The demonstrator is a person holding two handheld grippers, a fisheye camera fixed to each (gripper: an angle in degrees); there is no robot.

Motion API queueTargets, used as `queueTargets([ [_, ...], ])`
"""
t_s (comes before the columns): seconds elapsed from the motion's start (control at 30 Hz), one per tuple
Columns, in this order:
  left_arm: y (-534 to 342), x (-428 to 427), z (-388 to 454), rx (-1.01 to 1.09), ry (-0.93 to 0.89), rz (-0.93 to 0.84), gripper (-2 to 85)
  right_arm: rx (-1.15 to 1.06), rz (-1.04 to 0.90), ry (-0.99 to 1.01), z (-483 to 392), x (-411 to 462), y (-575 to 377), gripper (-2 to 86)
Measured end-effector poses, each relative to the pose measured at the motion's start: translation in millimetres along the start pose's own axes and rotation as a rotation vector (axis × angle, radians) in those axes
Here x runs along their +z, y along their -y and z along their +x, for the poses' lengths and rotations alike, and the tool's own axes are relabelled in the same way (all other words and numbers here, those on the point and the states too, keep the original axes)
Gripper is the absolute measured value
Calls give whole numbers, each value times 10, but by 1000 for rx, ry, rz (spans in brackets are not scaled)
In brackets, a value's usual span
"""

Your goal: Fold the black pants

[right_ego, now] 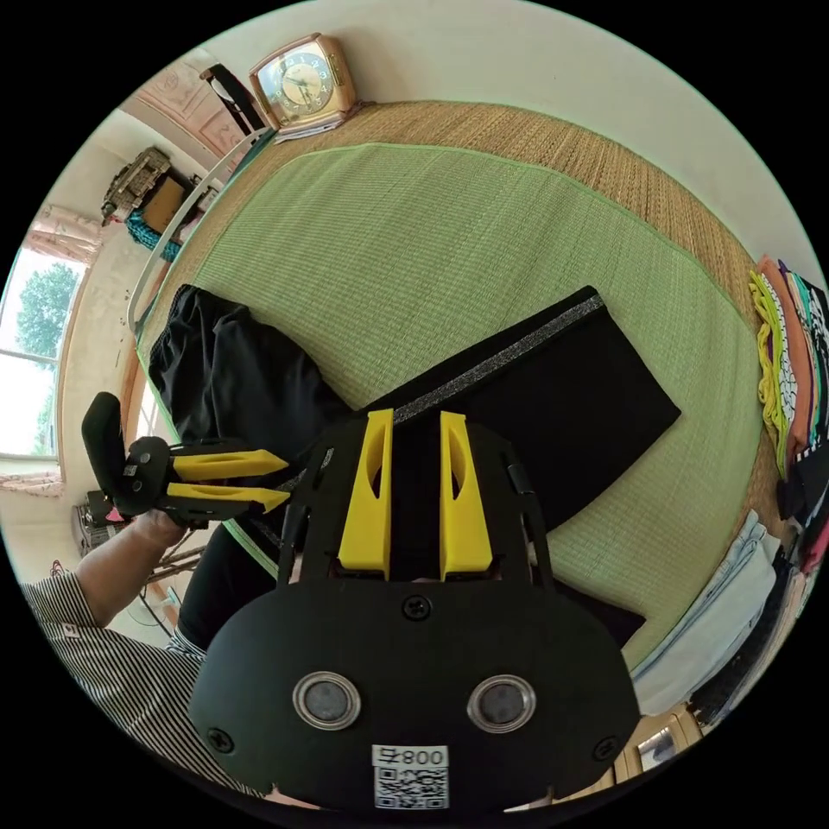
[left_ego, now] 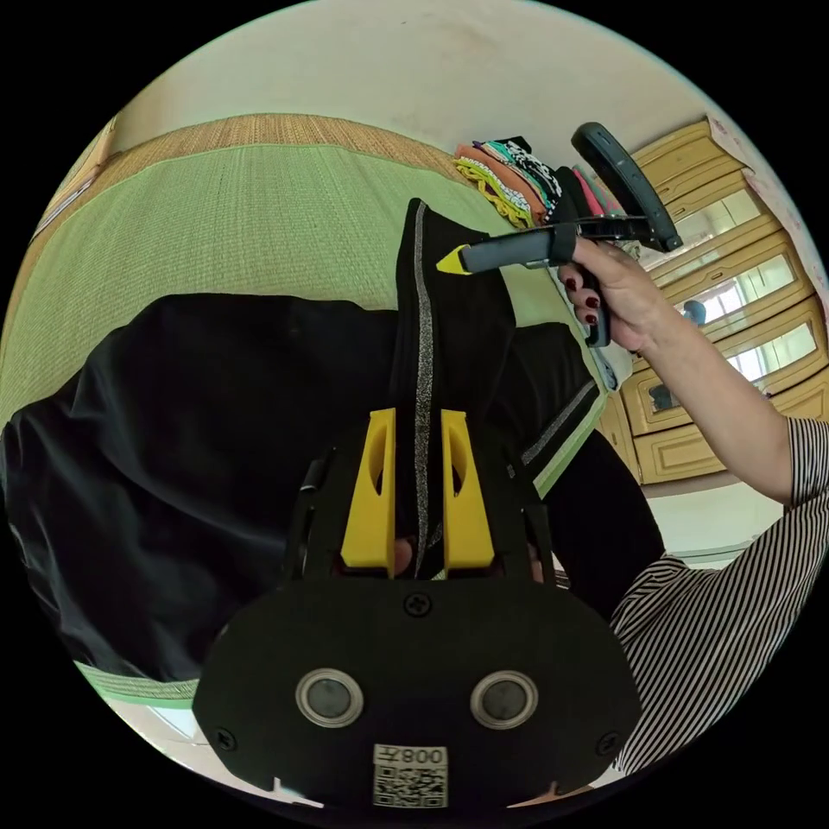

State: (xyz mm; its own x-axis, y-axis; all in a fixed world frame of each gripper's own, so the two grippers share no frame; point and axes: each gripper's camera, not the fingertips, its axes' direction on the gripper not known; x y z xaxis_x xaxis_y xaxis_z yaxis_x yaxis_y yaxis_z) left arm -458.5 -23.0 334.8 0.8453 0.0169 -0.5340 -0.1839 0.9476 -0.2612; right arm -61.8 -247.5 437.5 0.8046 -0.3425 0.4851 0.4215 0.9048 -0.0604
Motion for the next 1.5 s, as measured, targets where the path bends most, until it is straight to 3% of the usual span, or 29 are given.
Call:
queueTargets([
  [0.4,273,430,344,50,55,-34,56,133,-134,-70,-90,-13,510,57],
  [0.77,467,626,604,33,35,-23,17,91,-134,-145,-293,-227,398,17],
  [1.13,598,572,1149,128,-28,49,12,92,157,69,-7,-1338,-759,6],
  [1.5,700,1087,1896,315,58,-158,10,115,196,68,-11,-1419,-2341,5],
])
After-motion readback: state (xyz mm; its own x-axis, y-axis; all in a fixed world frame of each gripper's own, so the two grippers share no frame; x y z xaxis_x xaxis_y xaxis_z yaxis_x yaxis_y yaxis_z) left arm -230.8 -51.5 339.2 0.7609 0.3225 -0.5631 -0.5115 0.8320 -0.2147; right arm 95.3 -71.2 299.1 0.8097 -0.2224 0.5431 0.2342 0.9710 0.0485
